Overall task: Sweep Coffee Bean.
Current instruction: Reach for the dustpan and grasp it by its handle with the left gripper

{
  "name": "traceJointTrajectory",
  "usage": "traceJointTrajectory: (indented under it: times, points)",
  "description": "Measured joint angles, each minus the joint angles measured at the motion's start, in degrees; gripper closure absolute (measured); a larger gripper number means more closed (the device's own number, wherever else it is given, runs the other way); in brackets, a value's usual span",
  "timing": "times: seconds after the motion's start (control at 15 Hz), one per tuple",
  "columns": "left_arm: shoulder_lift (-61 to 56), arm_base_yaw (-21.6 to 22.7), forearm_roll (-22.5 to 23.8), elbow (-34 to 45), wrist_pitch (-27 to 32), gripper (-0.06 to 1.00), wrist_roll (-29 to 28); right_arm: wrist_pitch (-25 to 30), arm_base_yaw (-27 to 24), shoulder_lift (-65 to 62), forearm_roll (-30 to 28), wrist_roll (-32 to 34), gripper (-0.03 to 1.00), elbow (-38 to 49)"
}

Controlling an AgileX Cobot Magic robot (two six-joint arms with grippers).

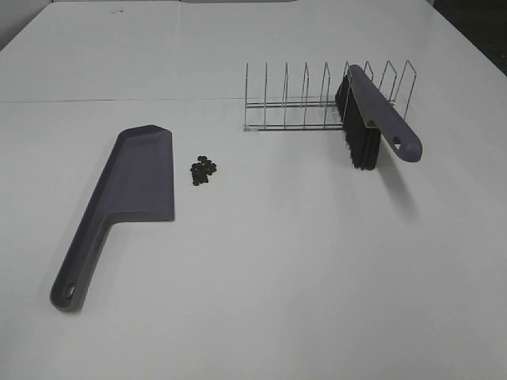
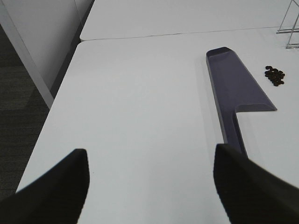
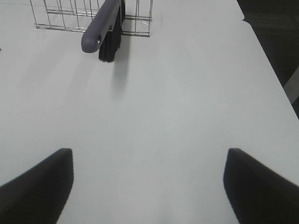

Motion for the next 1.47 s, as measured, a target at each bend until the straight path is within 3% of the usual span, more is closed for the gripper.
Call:
traceJointTrajectory:
  times: [1.47]
  points:
    - [0.0,0.0,0.0,0.0,0.0,0.24,0.0,0.0,0.0,0.0,0.0,0.0,0.2,0.0]
